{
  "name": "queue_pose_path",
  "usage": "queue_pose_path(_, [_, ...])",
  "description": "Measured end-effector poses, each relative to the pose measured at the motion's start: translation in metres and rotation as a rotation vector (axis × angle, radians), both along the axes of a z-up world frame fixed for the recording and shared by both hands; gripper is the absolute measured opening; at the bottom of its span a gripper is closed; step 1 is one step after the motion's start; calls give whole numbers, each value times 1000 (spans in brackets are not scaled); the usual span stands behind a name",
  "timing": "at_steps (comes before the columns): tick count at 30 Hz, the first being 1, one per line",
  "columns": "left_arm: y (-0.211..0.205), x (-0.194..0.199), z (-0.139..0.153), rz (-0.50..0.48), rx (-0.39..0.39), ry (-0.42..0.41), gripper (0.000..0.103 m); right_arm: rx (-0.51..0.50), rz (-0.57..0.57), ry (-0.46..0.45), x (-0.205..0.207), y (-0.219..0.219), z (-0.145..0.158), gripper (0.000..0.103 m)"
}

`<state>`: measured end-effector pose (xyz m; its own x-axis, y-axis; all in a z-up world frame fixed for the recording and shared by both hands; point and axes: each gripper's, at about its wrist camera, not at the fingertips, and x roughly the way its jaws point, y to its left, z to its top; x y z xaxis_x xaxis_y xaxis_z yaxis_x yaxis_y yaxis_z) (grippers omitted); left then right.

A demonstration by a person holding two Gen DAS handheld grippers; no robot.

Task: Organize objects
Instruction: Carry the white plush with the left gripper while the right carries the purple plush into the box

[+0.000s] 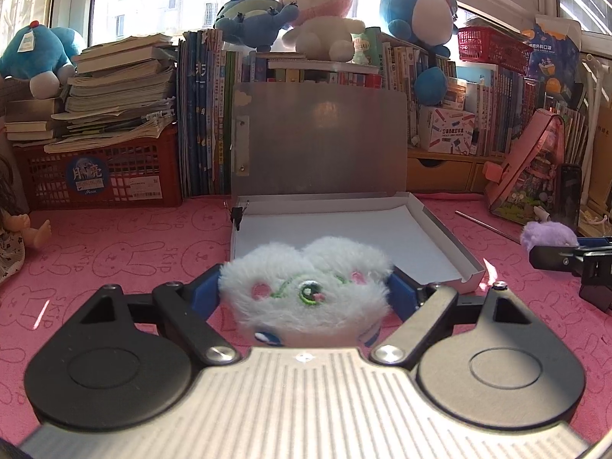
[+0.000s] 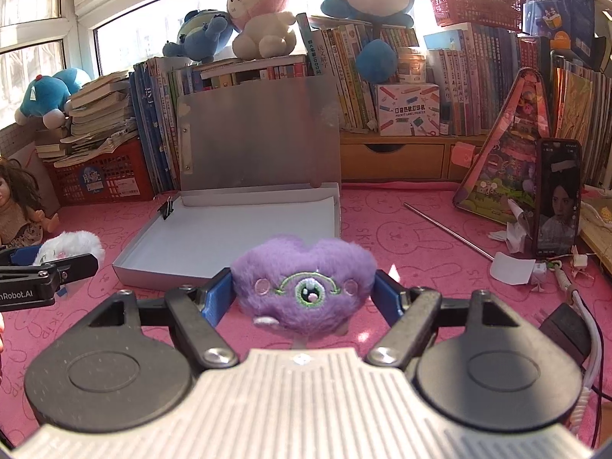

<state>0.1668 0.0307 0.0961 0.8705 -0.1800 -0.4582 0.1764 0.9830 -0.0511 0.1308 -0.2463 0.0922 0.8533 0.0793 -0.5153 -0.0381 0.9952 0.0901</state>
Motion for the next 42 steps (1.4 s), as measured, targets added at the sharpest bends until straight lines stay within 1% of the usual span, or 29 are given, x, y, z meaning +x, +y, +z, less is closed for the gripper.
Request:
queue_pose_path(7, [-6, 29, 11, -4, 27, -27, 89, -29, 7, -2, 26, -2, 6, 77])
queue_pose_path(11, [-8, 44, 17, -2, 35, -42, 89, -30, 14, 0, 39, -3, 10, 77])
queue_pose_path(20, [-12, 63, 25, -10, 55, -77, 89, -37, 11, -30, 59, -5, 20, 77])
queue_pose_path(27, [-17, 82, 18, -18, 62, -58, 89, -46, 5, -29, 77, -4, 22, 77])
queue_pose_path(35, [-21, 111, 11, -27, 56, -24, 89, -56, 10, 6, 105, 3, 17, 77])
queue_pose_path(42, [-19, 145, 1, 8, 52, 27, 89, -46, 28, 49, 135, 10, 11, 77])
